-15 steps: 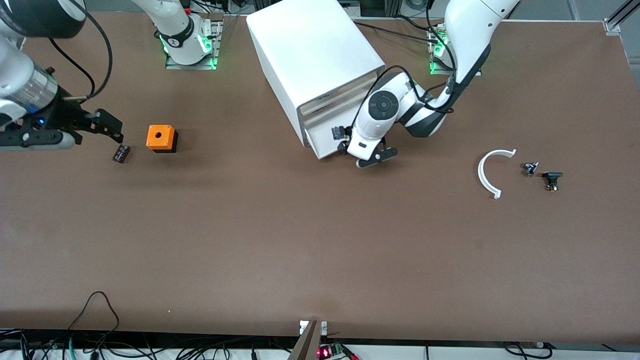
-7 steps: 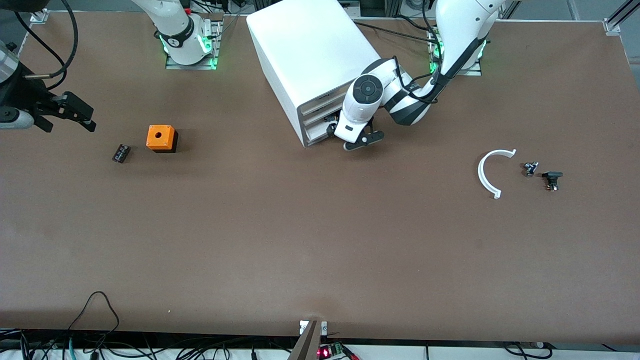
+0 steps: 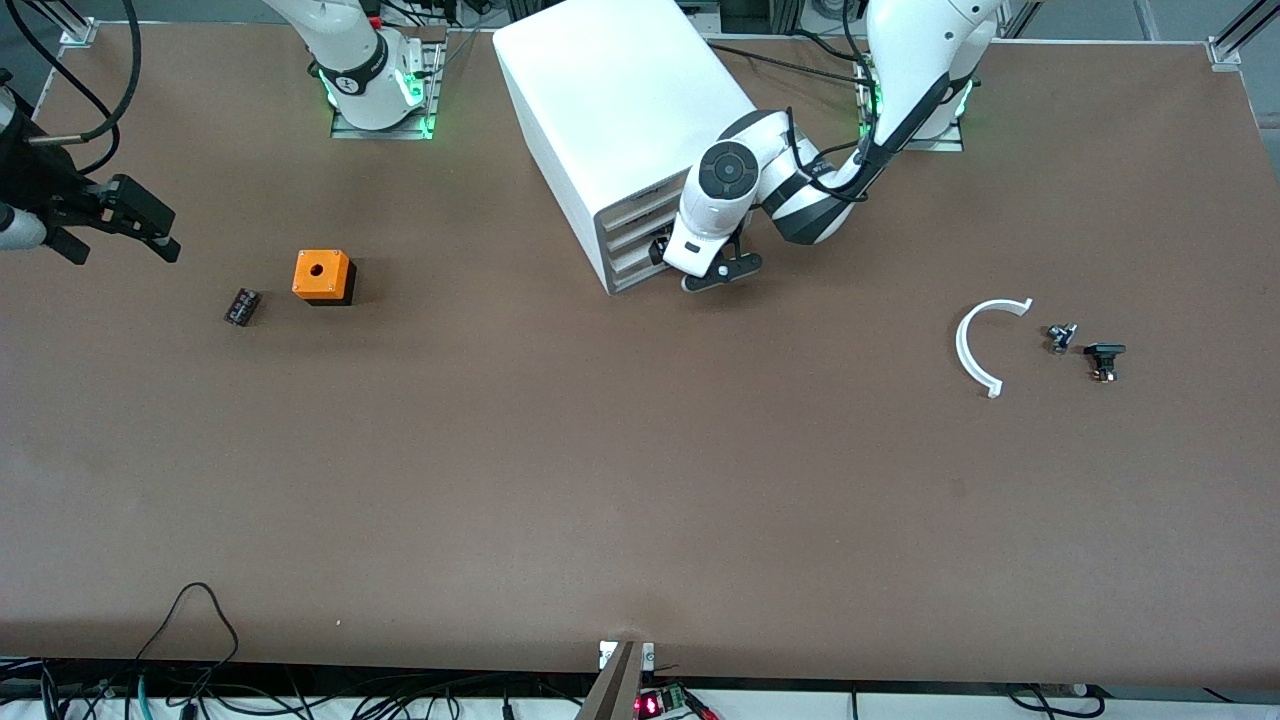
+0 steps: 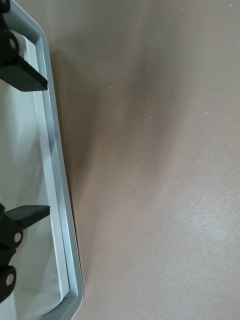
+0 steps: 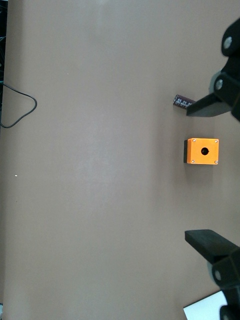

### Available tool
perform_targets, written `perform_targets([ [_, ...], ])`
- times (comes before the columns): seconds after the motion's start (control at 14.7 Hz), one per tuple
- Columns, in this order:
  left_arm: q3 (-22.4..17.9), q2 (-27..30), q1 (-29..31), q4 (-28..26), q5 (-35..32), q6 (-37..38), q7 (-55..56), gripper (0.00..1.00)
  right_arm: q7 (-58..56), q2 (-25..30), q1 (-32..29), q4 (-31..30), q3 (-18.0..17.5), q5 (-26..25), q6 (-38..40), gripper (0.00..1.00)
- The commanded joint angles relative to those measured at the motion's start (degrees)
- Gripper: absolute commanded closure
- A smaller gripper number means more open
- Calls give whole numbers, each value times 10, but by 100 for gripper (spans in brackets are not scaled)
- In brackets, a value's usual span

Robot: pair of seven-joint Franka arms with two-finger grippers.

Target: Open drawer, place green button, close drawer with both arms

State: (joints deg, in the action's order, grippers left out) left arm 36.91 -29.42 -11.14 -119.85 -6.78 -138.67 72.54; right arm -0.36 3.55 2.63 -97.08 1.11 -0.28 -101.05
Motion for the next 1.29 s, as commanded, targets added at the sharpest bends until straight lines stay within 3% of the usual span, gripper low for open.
perform_targets([
  [0.0,7,26,12,-8,8,17,1,0,-3,-13,3,17,0,2,9,0],
  [0.2,4,48,35,39,-2,94,-25,0,-3,-17,4,22,0,2,9,0],
  [0.48,-1,50,82,159,-3,260,-153,0,-6,-26,4,23,1,-1,10,0],
  [0.82,0,66,139,261,-87,363,-332,0,-5,-30,4,33,0,-2,12,0],
  [1.23,-3,119,226,320,-79,402,-552,0,-4,-96,4,189,0,-9,151,0],
])
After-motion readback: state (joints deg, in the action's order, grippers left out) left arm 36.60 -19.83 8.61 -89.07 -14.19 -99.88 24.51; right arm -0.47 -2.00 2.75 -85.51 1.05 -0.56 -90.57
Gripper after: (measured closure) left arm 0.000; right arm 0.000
